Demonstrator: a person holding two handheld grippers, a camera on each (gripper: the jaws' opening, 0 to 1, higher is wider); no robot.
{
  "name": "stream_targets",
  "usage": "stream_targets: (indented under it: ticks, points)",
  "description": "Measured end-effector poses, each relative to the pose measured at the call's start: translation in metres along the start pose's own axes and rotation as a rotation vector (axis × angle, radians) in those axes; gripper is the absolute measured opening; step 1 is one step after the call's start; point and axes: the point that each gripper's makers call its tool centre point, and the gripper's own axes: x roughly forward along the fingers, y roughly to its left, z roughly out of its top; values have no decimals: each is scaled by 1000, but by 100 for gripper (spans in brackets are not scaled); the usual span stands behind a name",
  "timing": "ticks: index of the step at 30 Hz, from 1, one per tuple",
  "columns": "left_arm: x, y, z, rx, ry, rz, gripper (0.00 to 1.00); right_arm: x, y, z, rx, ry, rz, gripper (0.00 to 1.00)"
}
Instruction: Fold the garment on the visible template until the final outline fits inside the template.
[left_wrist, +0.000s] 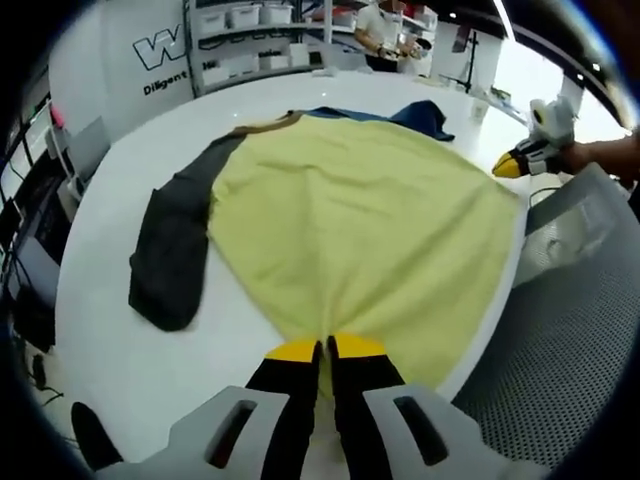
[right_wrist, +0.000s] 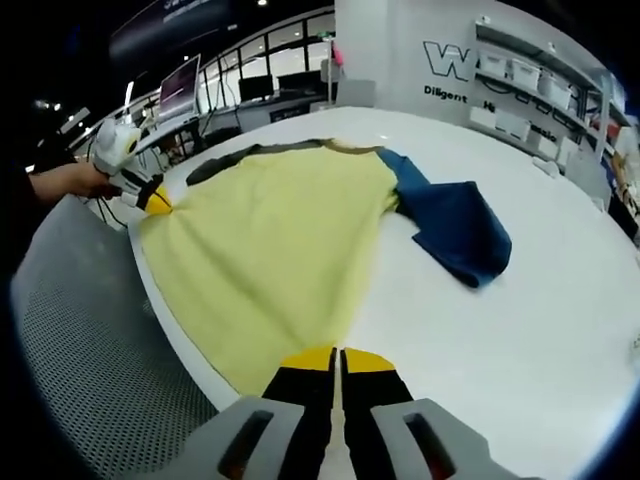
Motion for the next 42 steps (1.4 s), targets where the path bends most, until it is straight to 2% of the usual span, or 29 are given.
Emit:
stream_targets:
  ticks: [4, 9, 13, 18, 22, 28, 32, 35, 42]
  points:
    - [-4, -1, 6, 3, -27, 0, 9, 1, -12, 10, -8, -18, -28, 0]
    - [-12, 3, 19, -13, -90, 18, 13, 3, -31, 18, -44, -30, -87, 2]
    - [-20, 6, 32, 11, -149, 29, 20, 6, -44, 26, -72, -32, -122, 5]
    - [-26, 9, 40, 28, -182, 36, 27, 10, -65, 38, -98, -47, -181, 10]
    - [-31, 11, 46, 25, -211, 41, 33, 16, -74, 46, -112, -49, -202, 12]
    - [-36, 16, 46, 19, -223, 55, 37, 31, -87, 55, -146, -37, -224, 14]
    - [-39, 22, 48, 22, -237, 72, 43, 44, -97, 57, -160, -2, -241, 18]
    - [-40, 25, 48, 11, -240, 77, 43, 52, -101, 58, -170, 18, -245, 19]
    - [-41, 30, 49, 3, -245, 85, 46, 61, -110, 59, -145, 28, -267, 19]
